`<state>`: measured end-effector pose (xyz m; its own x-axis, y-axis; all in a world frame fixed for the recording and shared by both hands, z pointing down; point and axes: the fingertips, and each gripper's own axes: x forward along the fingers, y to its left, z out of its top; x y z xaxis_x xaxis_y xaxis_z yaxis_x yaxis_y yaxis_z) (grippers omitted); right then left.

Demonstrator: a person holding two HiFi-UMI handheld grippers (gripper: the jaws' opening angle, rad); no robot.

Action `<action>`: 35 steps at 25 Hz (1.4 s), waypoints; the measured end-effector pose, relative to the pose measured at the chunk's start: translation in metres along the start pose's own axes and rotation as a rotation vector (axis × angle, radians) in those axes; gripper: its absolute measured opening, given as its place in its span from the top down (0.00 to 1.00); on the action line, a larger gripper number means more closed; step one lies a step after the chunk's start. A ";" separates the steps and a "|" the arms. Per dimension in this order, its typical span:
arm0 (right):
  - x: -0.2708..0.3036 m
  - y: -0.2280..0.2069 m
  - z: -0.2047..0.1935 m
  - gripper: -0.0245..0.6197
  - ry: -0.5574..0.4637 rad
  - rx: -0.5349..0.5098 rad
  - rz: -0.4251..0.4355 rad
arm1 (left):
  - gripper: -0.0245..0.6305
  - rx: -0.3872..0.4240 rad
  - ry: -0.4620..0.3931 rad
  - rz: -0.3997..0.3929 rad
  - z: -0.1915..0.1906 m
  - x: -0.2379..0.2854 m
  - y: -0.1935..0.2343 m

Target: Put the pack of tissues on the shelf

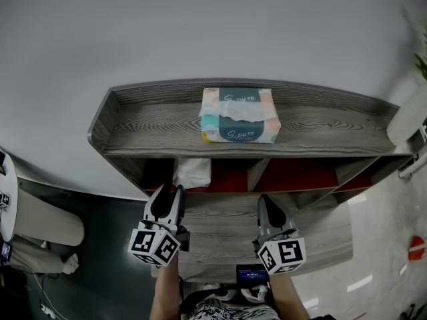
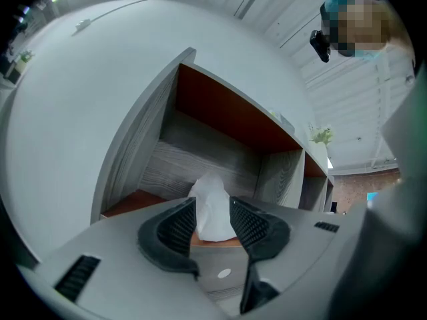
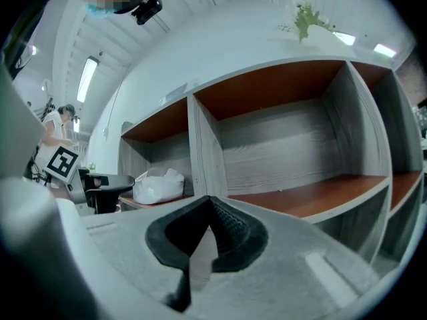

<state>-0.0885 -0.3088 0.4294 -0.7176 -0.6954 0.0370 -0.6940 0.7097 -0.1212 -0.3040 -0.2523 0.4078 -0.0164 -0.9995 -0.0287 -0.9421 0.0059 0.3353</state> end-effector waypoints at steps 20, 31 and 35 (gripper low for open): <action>-0.069 0.048 -0.011 0.95 0.047 -0.047 0.023 | 0.94 0.048 0.040 -0.022 -0.006 -0.084 -0.031; -0.091 0.067 -0.010 0.95 0.035 -0.044 0.019 | 0.94 0.028 0.026 -0.093 -0.004 -0.106 -0.044; -0.092 0.070 -0.008 0.95 0.031 -0.054 0.024 | 0.94 0.053 0.044 -0.093 -0.007 -0.106 -0.046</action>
<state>-0.0718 -0.1945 0.4258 -0.7351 -0.6748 0.0652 -0.6780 0.7318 -0.0690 -0.2568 -0.1468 0.4020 0.0856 -0.9962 -0.0159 -0.9553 -0.0866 0.2828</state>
